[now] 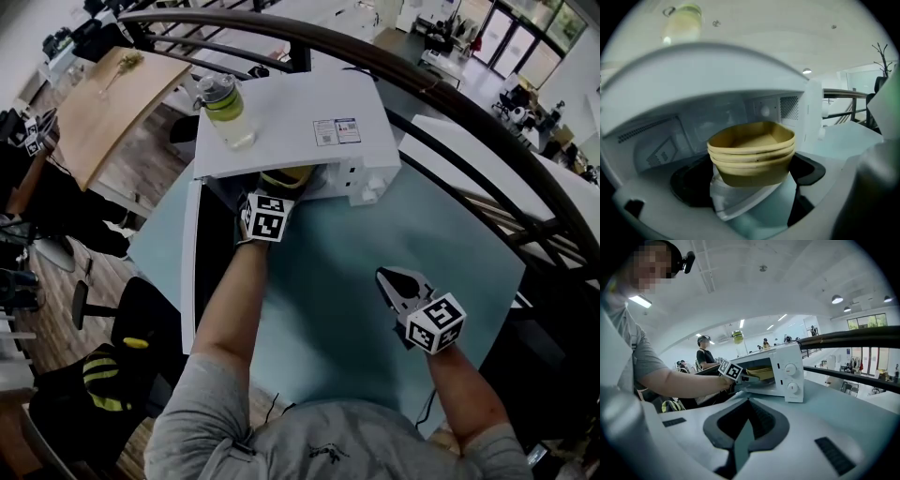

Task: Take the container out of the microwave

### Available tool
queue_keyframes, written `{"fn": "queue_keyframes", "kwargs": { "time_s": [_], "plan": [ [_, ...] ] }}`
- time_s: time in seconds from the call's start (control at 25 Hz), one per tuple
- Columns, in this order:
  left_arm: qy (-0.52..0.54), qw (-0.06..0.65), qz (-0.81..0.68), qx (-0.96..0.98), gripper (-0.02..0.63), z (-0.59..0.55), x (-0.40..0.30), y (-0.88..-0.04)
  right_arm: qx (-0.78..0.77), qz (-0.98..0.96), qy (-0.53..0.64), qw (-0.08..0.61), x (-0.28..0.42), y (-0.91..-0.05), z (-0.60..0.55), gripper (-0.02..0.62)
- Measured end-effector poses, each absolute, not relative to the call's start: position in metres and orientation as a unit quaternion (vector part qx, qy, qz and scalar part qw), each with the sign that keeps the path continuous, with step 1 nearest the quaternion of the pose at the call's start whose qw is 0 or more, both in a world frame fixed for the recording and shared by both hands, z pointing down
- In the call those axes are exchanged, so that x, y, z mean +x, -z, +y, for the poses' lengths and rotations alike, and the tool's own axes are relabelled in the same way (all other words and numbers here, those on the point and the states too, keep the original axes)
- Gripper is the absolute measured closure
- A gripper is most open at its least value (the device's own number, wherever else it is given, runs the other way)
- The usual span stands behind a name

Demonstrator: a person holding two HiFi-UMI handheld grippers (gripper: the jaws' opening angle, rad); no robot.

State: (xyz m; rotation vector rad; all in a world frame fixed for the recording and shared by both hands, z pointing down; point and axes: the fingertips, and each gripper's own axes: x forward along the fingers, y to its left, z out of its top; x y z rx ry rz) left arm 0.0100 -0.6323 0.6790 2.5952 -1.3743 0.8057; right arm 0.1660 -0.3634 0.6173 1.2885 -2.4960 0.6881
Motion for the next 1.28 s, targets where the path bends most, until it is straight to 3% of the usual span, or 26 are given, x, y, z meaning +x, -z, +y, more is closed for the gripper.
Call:
{"fn": "queue_keyframes", "kwargs": {
  "time_s": [0.72,1.28],
  "plan": [
    [-0.259,0.051,-0.441,0.858,0.08,-0.509,0.0,-0.626,0.442,-0.869,-0.194,0.11,0.168,-0.559,-0.287,0.577],
    [-0.212,0.041,-0.396,0.893,0.083,-0.391,0.063,-0.542,0.476,-0.864,-0.152,0.068,0.217,-0.484,-0.217,0.577]
  ]
}}
